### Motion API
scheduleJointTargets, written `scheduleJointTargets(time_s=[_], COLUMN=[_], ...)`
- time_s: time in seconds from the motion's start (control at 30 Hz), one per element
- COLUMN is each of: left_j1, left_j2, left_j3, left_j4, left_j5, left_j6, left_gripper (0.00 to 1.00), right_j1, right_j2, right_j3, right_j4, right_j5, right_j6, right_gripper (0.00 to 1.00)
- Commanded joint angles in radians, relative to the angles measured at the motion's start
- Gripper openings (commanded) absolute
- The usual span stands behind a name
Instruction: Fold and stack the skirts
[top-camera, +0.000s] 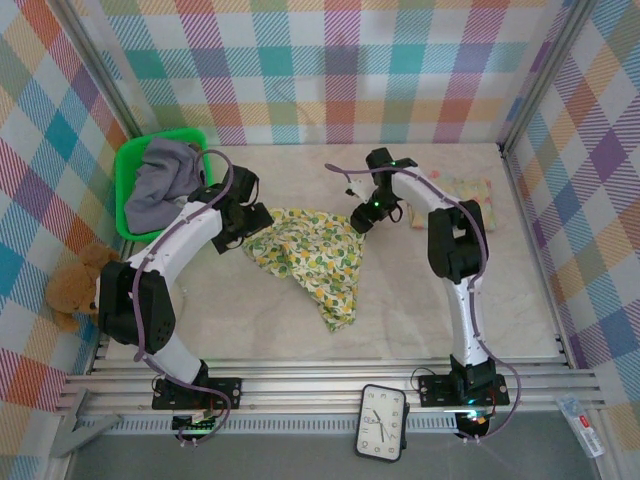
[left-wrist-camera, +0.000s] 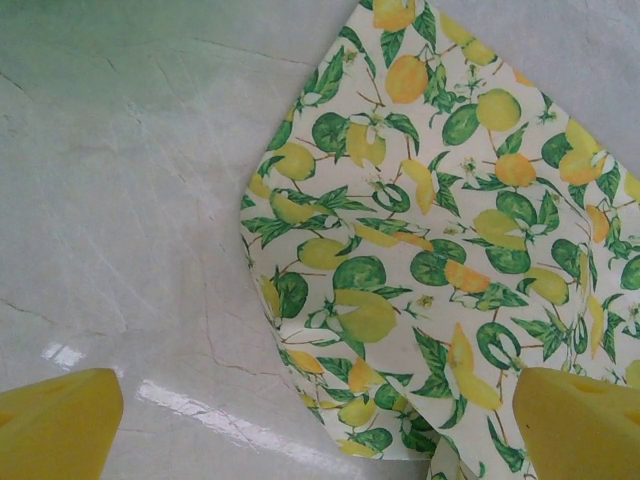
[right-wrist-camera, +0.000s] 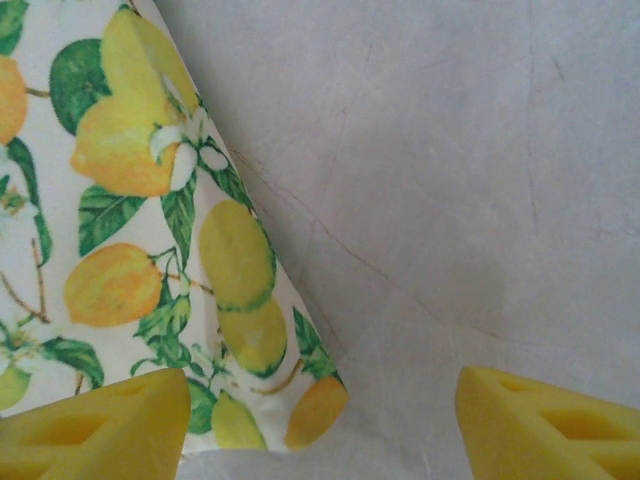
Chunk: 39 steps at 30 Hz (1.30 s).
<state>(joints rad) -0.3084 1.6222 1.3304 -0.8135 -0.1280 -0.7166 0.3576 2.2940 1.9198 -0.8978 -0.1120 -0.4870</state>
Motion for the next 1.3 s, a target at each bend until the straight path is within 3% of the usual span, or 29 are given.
scheduleJointTargets(time_s=[0.0,0.27,0.33,0.47,0.57,0.73,0.97,1.13,1.27], left_j1=[0.018,0.038,0.045,0.053,0.052,0.052,0.051,0.052,0.054], left_j2=[0.007,0.043,0.076,0.156,0.220,0.242,0.187,0.169,0.153], left_j3=[-0.007,0.024,0.050,0.134,0.226,0.334,0.303,0.277,0.237], left_j4=[-0.028,-0.039,-0.042,-0.048,-0.066,-0.011,0.171,0.169,0.147], left_j5=[0.016,0.047,0.069,0.096,0.107,0.140,0.190,0.131,0.125], left_j6=[0.007,0.031,0.038,0.076,0.157,0.373,0.676,0.704,0.598], left_gripper=[1.00,1.00,1.00,1.00,1.00,1.00,0.98,0.98,1.00], right_j1=[0.004,0.009,0.009,0.012,0.016,0.021,0.027,0.046,0.159], right_j2=[0.032,0.057,0.050,0.013,-0.068,-0.211,-0.403,-0.501,-0.601], right_j3=[0.049,0.082,0.078,0.068,0.021,0.013,-0.092,-0.251,-0.525], right_j4=[-0.080,-0.099,-0.101,-0.095,-0.039,0.024,0.167,0.247,0.320], right_j5=[-0.052,-0.057,-0.060,-0.032,-0.003,0.096,0.122,0.170,0.218], right_j6=[-0.063,-0.088,-0.093,-0.097,-0.123,-0.228,-0.474,-0.602,-0.658], right_gripper=[0.68,0.55,0.46,0.13,0.00,0.00,0.00,0.00,0.00])
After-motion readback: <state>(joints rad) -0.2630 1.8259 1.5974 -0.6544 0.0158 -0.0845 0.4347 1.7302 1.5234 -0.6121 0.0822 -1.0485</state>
